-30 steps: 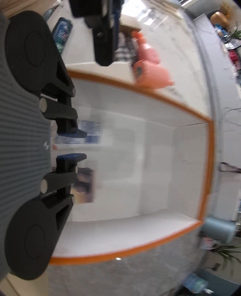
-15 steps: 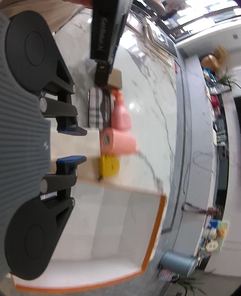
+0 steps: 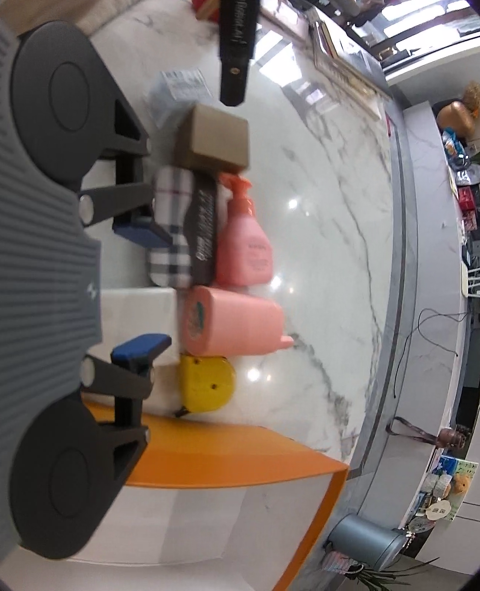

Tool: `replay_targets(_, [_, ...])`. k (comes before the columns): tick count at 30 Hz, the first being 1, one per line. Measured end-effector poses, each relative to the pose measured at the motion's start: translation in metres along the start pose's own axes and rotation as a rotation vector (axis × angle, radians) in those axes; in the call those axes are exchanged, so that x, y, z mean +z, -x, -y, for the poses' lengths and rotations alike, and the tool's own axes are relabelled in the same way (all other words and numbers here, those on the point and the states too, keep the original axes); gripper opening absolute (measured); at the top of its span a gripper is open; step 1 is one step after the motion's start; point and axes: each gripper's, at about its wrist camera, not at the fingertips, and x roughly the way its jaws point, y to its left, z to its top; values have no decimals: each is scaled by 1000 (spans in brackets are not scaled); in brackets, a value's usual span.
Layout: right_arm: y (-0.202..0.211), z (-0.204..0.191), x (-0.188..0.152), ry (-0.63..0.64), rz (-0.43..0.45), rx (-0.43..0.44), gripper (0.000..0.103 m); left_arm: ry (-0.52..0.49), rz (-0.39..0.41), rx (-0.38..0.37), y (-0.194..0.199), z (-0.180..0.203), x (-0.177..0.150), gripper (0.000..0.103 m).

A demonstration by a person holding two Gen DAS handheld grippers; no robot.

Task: Organize rigid objects
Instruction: 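Grasp the pink cylindrical bottle with the right gripper while the left grasps the brown cube, then carry the pink bottle with the right gripper while the left carries the brown cube into the box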

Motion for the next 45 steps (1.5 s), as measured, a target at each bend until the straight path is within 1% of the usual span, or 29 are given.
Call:
replay_targets(1, [-4,2,5,1,0,-7,63,-5,-2,13,-5,1,2,62])
replay_targets(2, [-8,3,10,1,1,-15,66,-12,-8,27,-10,3,3,63])
replay_targets(3, [-11,5,15,1,0,-21,66,-17,-18,39,-16,5,5,64])
replay_targets(5, [-21,9,25,-6,-4,-39,66,-15,-36,43,-26,6,6,67])
replay_targets(9, [-41,17,39,-27,-22,-45,66,1,-68,40,-43,6,8,67])
replay_targets(10, [-46,18,42,-27,-25,-47,66,5,-74,40,-47,5,7,70])
replay_targets(13, [-60,19,48,-26,-39,-49,65,11,-69,21,-52,5,9,70])
replay_targets(15, [-67,19,50,-25,-48,-46,63,2,-62,19,-53,7,10,70])
replay_targets(20, [-79,19,51,-11,-61,-45,63,-27,-56,27,-58,16,10,73])
replay_targets(22, [-80,18,52,3,-54,-51,63,-43,-70,42,-64,17,10,72])
replay_targets(26, [-81,14,51,23,-45,-63,62,-27,-101,26,-74,13,9,68])
replay_targets(27, [-81,12,51,29,-43,-65,61,-30,-102,31,-74,14,9,68])
replay_targets(28, [-82,12,51,33,-44,-62,56,-36,-103,35,-75,14,8,68])
replay_targets(31, [-83,10,51,35,-45,-69,56,-53,-98,42,-75,16,7,68])
replay_targets(34, [-79,9,51,31,-34,-68,56,-49,-99,39,-74,15,6,67])
replay_targets(40, [-62,7,50,37,-8,-61,56,-73,-72,45,-65,19,5,67])
replay_targets(45, [-40,4,47,43,24,-52,56,-78,-32,36,-44,23,7,67])
